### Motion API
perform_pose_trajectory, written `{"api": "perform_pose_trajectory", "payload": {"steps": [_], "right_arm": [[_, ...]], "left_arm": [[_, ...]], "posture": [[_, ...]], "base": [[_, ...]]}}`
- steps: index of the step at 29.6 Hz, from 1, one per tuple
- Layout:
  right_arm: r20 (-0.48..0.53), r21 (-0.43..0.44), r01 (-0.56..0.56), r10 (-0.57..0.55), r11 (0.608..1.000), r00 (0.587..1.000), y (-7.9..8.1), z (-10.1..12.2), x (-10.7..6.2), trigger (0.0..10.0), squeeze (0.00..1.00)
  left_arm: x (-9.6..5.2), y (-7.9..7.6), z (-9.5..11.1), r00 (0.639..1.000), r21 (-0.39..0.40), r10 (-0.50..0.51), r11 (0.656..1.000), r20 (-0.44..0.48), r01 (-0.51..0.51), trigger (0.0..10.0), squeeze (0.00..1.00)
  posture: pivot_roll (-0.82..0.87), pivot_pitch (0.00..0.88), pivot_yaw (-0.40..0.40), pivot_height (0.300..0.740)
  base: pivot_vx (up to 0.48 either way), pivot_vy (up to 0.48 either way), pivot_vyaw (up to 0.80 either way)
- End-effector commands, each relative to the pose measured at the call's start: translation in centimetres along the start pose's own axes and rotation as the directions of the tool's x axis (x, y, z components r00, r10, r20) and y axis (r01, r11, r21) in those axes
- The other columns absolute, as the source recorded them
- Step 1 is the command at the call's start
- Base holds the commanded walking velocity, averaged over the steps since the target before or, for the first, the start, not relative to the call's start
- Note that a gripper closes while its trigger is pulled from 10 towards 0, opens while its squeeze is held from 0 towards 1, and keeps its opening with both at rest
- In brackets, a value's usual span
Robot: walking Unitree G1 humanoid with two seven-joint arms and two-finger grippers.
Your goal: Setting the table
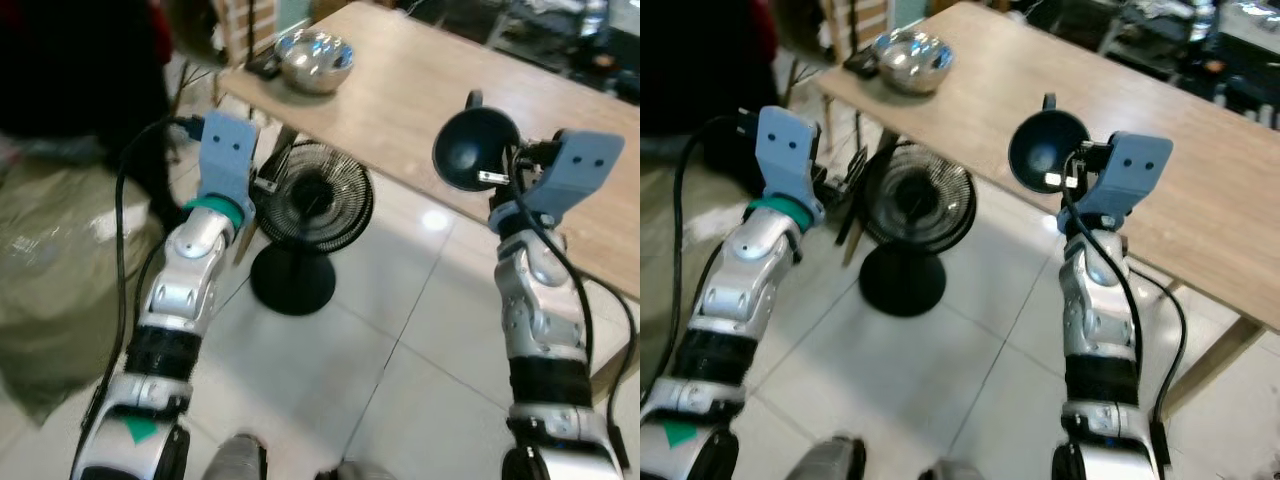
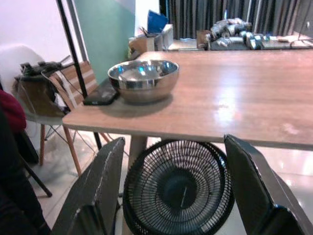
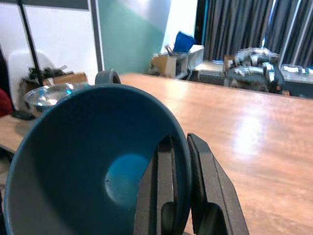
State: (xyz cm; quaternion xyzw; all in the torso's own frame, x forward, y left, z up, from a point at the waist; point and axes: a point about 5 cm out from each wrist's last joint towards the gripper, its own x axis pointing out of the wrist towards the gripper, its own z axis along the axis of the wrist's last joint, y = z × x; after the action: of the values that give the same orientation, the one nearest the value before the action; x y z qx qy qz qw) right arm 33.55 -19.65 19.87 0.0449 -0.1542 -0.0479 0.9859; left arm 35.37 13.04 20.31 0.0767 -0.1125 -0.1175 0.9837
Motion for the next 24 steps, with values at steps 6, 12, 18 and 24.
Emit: {"api": "perform_pose_trajectory", "payload": {"steps": [6, 12, 18, 24], "right_arm": [[0.008, -0.015, 0.028, -0.027, 1.0, 1.0, -0.83, 0.16, -0.05, 10.0, 0.0], [0.011, -0.015, 0.026, -0.026, 1.0, 1.0, -0.81, 0.2, 0.0, 10.0, 0.0], [0.013, -0.017, 0.028, -0.028, 0.999, 1.0, -0.82, 0.24, 0.01, 10.0, 0.0], [0.014, -0.018, 0.029, -0.029, 0.999, 0.999, -0.86, 0.25, 0.0, 10.0, 0.0]], "left_arm": [[0.03, -0.69, -0.37, 1.0, -0.013, -0.017, 1.0, -0.013, 0.017, 10.0, 0.0], [0.08, -0.72, -0.34, 1.0, -0.011, -0.019, 1.0, -0.011, 0.019, 10.0, 0.0], [0.12, -0.73, -0.32, 1.0, -0.011, -0.022, 1.0, -0.01, 0.022, 10.0, 0.0], [0.17, -0.77, -0.31, 1.0, -0.011, -0.025, 1.0, -0.01, 0.025, 10.0, 0.0]], "posture": [[0.03, 0.0, -0.01, 0.74], [0.03, 0.0, -0.009, 0.74], [0.03, 0.0, -0.008, 0.74], [0.03, 0.0, -0.006, 0.74]], "base": [[0.48, 0.0, 0.0], [0.48, 0.0, 0.0], [0.48, 0.0, 0.0], [0.437, 0.0, 0.0]]}}
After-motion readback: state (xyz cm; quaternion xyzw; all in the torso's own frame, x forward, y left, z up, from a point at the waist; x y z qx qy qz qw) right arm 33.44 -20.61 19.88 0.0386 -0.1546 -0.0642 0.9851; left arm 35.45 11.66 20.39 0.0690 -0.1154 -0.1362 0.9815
